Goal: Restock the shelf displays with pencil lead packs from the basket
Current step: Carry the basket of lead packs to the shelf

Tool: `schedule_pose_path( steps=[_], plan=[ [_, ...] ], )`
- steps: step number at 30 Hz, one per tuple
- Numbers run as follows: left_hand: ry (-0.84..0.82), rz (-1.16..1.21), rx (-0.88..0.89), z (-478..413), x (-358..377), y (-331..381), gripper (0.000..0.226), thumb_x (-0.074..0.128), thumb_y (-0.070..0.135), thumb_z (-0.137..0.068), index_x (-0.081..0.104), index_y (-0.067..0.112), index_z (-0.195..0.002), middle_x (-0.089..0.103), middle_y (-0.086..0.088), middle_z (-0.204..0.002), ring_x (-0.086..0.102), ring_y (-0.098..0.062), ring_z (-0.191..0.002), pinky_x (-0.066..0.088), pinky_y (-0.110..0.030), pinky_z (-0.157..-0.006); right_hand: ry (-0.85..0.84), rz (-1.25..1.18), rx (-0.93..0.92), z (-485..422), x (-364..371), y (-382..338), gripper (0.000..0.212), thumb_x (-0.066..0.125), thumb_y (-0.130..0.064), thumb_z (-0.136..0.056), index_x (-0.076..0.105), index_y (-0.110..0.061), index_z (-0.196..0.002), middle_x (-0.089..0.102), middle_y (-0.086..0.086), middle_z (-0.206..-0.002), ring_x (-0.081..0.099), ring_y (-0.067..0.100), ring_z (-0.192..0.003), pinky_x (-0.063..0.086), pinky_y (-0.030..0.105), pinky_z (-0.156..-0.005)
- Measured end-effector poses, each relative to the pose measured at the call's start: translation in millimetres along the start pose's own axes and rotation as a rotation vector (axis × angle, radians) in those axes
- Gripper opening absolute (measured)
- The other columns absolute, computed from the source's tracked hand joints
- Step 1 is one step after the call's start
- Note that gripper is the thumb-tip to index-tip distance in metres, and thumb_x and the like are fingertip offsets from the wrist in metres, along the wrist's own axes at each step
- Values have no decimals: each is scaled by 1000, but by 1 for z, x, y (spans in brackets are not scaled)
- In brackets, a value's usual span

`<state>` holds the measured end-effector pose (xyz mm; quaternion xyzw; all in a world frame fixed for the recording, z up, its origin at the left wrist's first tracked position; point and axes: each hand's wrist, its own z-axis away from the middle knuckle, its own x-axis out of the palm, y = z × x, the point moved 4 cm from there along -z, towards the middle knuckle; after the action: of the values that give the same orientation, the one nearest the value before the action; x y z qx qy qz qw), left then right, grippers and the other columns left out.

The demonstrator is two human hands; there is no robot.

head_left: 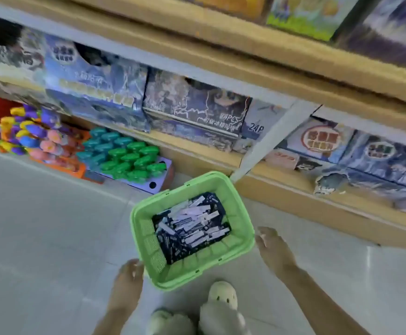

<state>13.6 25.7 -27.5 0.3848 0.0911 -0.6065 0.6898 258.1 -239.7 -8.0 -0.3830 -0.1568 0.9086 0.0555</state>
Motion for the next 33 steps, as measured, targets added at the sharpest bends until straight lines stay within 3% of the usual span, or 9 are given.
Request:
schedule_pose_path(
  steps=[3,5,8,10,13,16,22,28,33],
  plan=[
    [122,70,-77,-54,24,-15,47,38,24,-100,35,2,-142,42,-22,-141,44,-39,-126,34,-46,-103,2,20,-15,-75,37,-11,53,36,-30,-101,21,-7,-147,29,15,-148,35,31,-132,34,34,-104],
    [154,65,-126,-90,41,-33,55,35,29,-101,24,2,-147,37,-23,-145,39,-42,-129,31,-50,-106,48,34,11,-118,61,-7,59,34,-34,-101,15,-7,-149,27,18,-149,35,35,-131,35,39,-103],
    [187,100,-121,-122,64,-63,52,30,33,-102,33,-1,-140,49,-25,-132,48,-44,-117,39,-51,-97,144,-28,76,-152,91,9,53,36,-37,-100,30,0,-138,44,25,-133,47,39,-117,40,44,-92],
    [223,106,-91,-132,72,-68,45,27,33,-103,46,-4,-120,56,-26,-113,54,-41,-102,41,-43,-83,233,-28,84,-165,95,9,48,33,-38,-100,40,3,-125,52,26,-119,53,41,-104,43,42,-81],
    [297,110,-79,-132,77,-62,42,23,32,-103,46,-3,-108,51,-20,-88,48,-31,-79,36,-40,-66,379,33,10,-173,91,9,50,24,-38,-102,52,3,-111,58,25,-108,56,41,-93,43,43,-76],
    [342,93,-68,-130,75,-57,37,22,32,-103,42,2,-98,47,-16,-82,44,-28,-75,31,-38,-64,370,64,9,-174,85,7,54,20,-40,-102,53,2,-112,58,27,-109,56,42,-98,41,41,-75],
    [351,128,-47,-113,54,-53,38,23,34,-103,42,3,-92,41,-2,-68,44,-28,-73,30,-36,-63,335,23,-4,-150,71,-1,55,22,-45,-100,54,-1,-105,62,25,-97,57,40,-89,37,38,-67],
    [378,163,-68,-44,-4,-44,41,25,34,-103,44,1,-88,46,-10,-74,45,-31,-74,31,-36,-63,288,16,-76,-71,27,-29,48,24,-45,-101,52,-9,-88,53,8,-71,49,29,-68,34,33,-60],
    [397,188,-85,40,-72,-29,42,26,33,-103,46,0,-88,47,-10,-74,46,-30,-75,31,-36,-64,273,37,-102,15,-26,-69,48,23,-47,-100,50,-11,-83,49,4,-67,48,27,-67,33,33,-59]
  ],
)
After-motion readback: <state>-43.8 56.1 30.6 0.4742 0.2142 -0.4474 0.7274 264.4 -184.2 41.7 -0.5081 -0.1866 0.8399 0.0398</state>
